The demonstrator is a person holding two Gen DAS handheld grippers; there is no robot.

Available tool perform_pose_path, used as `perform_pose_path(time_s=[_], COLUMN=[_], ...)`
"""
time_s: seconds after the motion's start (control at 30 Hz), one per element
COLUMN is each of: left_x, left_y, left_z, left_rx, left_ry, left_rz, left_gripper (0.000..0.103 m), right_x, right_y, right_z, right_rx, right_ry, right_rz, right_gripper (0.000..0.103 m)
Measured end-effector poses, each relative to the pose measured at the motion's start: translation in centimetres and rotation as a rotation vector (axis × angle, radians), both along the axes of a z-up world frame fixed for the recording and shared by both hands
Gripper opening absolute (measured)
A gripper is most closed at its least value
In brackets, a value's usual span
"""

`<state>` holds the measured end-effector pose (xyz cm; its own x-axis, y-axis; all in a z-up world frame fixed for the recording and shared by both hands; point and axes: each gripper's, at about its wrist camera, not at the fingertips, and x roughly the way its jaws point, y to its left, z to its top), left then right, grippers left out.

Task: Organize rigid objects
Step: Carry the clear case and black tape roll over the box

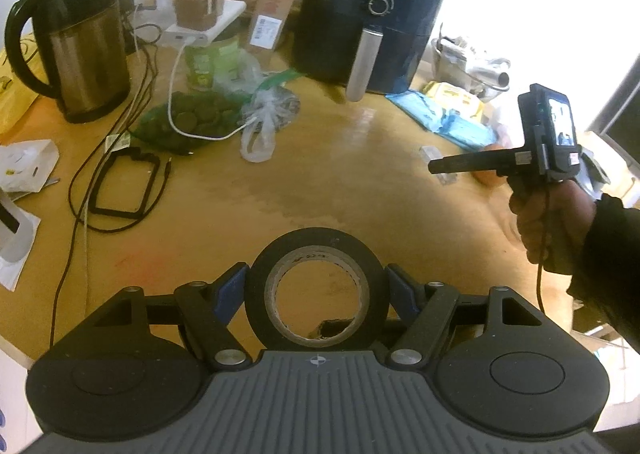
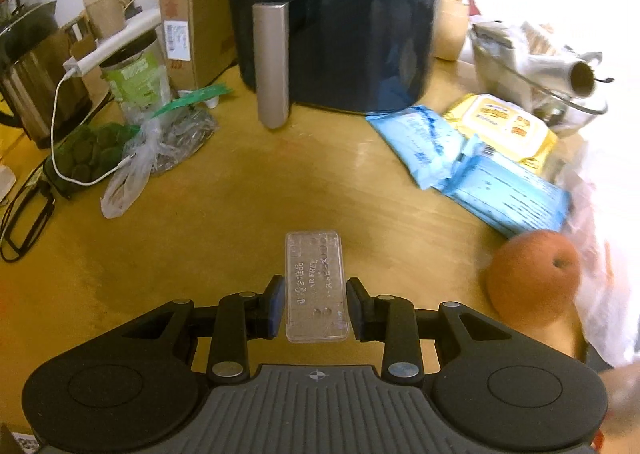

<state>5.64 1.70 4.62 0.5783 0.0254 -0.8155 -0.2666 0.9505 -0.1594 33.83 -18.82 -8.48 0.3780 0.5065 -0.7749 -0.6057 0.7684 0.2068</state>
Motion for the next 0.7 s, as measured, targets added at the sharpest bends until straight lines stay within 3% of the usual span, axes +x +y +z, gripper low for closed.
perform_pose_path(time_s=[0.7], left_x=[1.0], left_y=[-2.4], left_z=[0.1], left_rx=[0.005], left_ry=[0.002], left_rz=[-0.126], left_gripper=[0.073], right_x=[-6.2], right_y=[-6.3], right_z=[4.0], right_rx=[-0.039], right_ry=[0.075], right_rz=[-0.185], right_gripper=[0.036])
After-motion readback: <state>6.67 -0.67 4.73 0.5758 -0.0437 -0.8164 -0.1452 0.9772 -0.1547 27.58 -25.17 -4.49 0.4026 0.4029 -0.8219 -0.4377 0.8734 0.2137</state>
